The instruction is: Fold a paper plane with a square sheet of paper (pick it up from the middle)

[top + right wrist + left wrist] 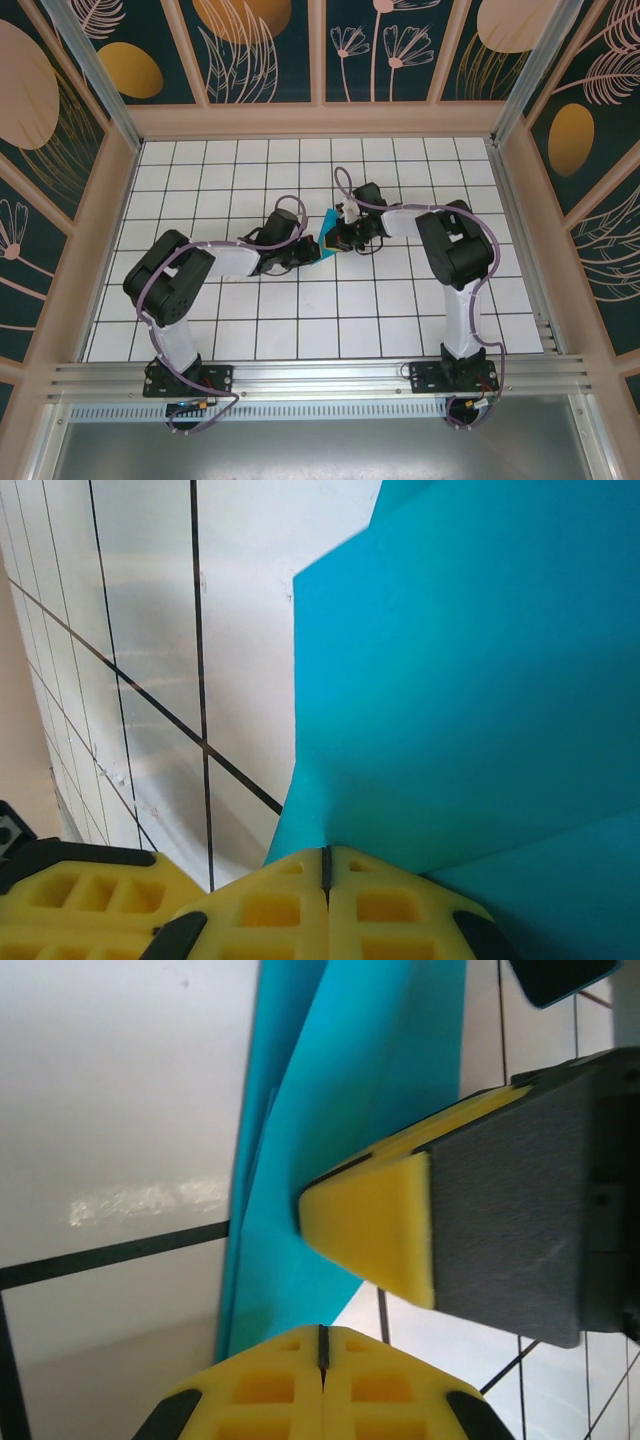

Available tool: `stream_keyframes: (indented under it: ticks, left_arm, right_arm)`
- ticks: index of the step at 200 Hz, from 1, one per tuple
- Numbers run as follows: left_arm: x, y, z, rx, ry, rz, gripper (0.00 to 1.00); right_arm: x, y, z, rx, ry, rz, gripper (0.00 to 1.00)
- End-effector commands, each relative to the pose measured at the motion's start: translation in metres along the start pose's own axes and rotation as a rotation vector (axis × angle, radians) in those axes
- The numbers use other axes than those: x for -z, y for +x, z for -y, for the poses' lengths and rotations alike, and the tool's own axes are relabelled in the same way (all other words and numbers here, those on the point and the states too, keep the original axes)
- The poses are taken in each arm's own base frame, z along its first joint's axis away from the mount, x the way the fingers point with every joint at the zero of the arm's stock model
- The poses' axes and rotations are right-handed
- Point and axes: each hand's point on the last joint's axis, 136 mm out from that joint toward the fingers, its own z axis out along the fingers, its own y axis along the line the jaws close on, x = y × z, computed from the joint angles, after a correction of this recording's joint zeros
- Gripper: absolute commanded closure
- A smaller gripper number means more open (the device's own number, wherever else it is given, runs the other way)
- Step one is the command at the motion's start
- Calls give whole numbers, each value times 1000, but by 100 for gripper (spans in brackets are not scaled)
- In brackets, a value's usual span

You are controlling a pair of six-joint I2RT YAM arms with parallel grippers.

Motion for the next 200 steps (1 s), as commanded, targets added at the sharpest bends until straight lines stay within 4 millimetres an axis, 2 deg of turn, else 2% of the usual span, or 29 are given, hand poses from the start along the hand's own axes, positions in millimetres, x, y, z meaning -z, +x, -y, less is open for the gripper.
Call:
stream_keyframes:
  ticks: [1,57,88,109,132,153,200]
  left_arm:
    - [-3,-3,-5,17,-38,-9,100]
    - [-14,15,-38,59,-151,-64,100]
    - [-13,22,-46,77,-176,-83,100]
    - [-13,25,-48,84,-185,-94,100]
    - [-13,26,-49,89,-187,-98,100]
    - [-13,28,-52,97,-199,-105,100]
    - [-11,48,-74,152,-273,-157,100]
  right_arm:
    - [-6,2,19,-28,73,-3,96]
    - [-1,-2,3,6,16,10,95]
    - [8,-9,-23,75,-40,40,93]
    - [4,-7,-27,83,-52,27,93]
    - [-3,-7,-20,63,-36,12,93]
    - [-7,-10,-2,25,40,18,95]
    - [2,-30,38,-80,121,76,95]
